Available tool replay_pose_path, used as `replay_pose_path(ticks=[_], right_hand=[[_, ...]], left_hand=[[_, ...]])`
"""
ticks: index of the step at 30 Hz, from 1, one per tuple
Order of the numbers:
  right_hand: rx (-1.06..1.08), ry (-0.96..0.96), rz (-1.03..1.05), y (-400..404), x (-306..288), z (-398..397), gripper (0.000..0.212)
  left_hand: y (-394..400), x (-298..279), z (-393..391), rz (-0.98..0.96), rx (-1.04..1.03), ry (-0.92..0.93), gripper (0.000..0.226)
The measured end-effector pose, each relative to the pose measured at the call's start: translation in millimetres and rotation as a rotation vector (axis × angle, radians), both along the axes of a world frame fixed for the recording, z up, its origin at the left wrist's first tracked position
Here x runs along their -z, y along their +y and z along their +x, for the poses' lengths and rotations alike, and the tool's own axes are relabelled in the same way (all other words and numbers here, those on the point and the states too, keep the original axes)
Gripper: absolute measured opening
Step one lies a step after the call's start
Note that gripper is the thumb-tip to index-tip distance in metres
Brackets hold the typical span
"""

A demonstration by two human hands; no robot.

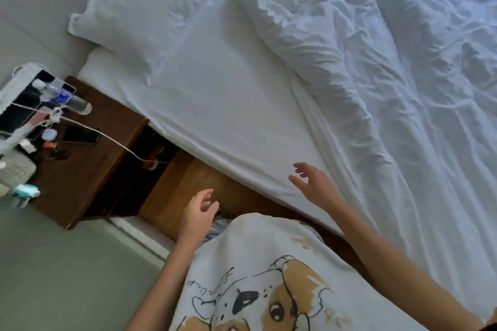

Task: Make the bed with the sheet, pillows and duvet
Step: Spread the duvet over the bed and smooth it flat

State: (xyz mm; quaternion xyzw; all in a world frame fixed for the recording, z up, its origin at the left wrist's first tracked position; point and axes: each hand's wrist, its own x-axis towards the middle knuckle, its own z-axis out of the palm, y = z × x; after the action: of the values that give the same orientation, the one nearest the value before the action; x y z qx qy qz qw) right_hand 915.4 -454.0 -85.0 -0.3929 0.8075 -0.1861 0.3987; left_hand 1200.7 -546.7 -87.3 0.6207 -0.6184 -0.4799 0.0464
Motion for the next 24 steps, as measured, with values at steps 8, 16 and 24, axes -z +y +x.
replay_pose_path(ticks=[8,16,24], right_hand=[[0.394,-0.025,0.072,-48.1,-0.1,63.8,0.044],[0.526,-0.128,0.093,-136.9,36.0,42.5,0.043],[0.502,-0.014,0.19,-225.1,124.4,-68.9,0.046]], left_hand=[[-175.9,-3.6,-8.3,0.004,0.531,-0.015,0.036],[-270.5,21.6,-90.9,0.032,0.583,-0.003,0.026],[-344.6,84.2,-186.2,-0.01,0.748,-0.126,0.028]])
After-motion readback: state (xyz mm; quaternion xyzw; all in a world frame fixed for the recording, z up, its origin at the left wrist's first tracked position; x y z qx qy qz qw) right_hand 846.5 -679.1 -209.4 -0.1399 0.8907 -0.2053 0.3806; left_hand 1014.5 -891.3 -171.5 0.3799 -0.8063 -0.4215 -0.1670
